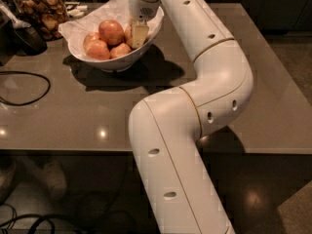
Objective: Pick apple from white bowl
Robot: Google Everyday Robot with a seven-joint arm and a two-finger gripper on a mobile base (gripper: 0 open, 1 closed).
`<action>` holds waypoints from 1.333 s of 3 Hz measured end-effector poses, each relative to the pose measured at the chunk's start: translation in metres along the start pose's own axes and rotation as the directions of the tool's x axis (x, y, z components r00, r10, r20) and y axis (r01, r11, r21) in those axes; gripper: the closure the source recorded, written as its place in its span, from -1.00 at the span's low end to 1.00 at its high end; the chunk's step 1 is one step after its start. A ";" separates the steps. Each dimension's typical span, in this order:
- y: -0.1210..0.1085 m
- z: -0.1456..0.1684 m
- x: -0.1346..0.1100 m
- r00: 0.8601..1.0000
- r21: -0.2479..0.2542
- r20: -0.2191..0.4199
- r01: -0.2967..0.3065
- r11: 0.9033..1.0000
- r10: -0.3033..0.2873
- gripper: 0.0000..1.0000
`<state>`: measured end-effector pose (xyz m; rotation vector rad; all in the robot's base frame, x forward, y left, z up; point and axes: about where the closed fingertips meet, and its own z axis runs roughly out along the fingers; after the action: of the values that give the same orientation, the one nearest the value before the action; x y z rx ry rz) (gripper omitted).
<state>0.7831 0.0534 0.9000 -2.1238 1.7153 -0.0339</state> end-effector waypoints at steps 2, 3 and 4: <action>-0.006 -0.012 -0.002 1.000 0.034 0.019 -0.017 0.999 0.017 1.00; -0.008 -0.018 -0.001 0.998 0.049 0.034 -0.053 0.997 0.052 1.00; -0.008 -0.020 -0.002 0.996 0.052 0.045 -0.078 0.996 0.075 1.00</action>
Offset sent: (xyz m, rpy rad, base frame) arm -0.0323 -0.0127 0.0334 0.0717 -0.0410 -0.0513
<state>0.7843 0.0505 0.9216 -2.0047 1.7498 -0.0121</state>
